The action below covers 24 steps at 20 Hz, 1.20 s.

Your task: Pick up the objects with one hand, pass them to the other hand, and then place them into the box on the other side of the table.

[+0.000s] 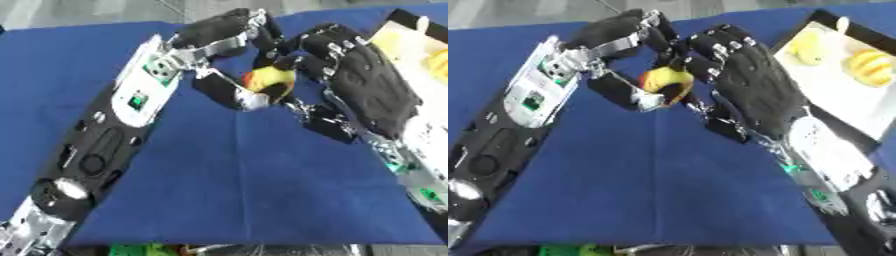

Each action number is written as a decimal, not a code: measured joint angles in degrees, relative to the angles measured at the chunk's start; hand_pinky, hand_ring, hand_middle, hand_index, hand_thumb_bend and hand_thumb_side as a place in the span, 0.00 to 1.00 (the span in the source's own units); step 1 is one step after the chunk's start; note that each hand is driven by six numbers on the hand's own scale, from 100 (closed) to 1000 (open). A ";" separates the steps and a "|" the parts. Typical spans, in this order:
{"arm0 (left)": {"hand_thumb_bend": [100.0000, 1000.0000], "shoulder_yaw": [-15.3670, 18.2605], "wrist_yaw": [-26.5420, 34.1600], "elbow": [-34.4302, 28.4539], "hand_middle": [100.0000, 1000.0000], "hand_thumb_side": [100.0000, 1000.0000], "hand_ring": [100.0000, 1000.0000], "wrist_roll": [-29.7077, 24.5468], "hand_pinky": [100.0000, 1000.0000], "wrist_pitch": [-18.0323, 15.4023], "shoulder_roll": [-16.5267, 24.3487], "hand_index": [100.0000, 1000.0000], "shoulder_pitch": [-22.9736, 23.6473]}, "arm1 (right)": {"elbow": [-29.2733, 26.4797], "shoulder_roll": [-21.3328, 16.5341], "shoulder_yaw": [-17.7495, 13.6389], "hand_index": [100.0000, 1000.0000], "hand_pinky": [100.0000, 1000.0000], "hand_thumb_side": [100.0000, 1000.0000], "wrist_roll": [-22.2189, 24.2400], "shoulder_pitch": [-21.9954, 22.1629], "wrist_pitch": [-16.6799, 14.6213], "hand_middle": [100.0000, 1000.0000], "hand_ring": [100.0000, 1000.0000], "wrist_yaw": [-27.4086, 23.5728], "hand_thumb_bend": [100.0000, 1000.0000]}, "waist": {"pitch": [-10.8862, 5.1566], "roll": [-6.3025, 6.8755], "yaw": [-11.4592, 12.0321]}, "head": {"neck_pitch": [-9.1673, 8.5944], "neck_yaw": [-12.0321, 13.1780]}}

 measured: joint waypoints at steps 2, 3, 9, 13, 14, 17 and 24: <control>0.00 -0.09 0.23 0.01 0.29 0.16 0.32 -0.91 0.55 -0.16 0.00 0.37 -0.01 | 0.01 0.00 0.00 0.27 0.68 0.00 -0.05 0.06 0.05 0.62 0.67 -0.52 0.00 | 0.00 0.03 -0.04 | 0.00 -0.01; 0.00 -0.14 0.29 0.02 0.31 0.16 0.33 -1.27 0.56 -0.19 0.00 0.40 -0.01 | 0.01 0.00 0.00 0.26 0.68 0.00 -0.09 0.14 0.10 0.62 0.67 -0.88 0.00 | 0.00 0.06 -0.06 | 0.00 -0.01; 0.00 -0.25 1.48 0.23 0.36 0.16 0.43 -2.29 0.62 -0.26 0.00 0.55 -0.01 | 0.01 0.00 -0.02 0.22 0.67 0.00 -0.61 0.49 0.69 0.55 0.67 -2.63 0.00 | 0.00 0.17 -0.17 | 0.00 -0.07; 0.00 0.12 2.30 0.21 0.39 0.31 0.47 -2.27 0.66 -0.28 0.06 0.61 -0.01 | 0.00 0.00 -0.04 0.21 0.66 0.00 -0.97 0.53 1.19 0.52 0.67 -3.28 0.00 | 0.01 0.22 -0.31 | 0.00 -0.28; 0.00 0.24 2.42 0.19 0.39 0.34 0.48 -2.23 0.66 -0.32 0.14 0.62 0.00 | 0.00 0.00 -0.04 0.21 0.66 0.00 -1.05 0.56 1.31 0.52 0.67 -3.40 0.00 | 0.01 0.24 -0.32 | 0.00 -0.33; 0.00 0.82 2.90 0.03 0.40 0.41 0.48 -2.01 0.66 -0.54 0.60 0.62 0.00 | -0.04 0.00 -0.10 0.20 0.66 0.00 -1.33 0.78 1.62 0.51 0.66 -3.46 0.00 | 0.01 0.37 -0.43 | 0.00 -0.50; 0.00 2.18 5.75 -0.69 0.37 0.50 0.47 -2.33 0.66 -0.22 2.08 0.59 -0.01 | -0.39 0.00 -0.53 0.20 0.65 0.00 -2.07 1.00 2.36 0.51 0.66 -3.40 0.00 | 0.01 0.70 -0.71 | 0.00 -1.05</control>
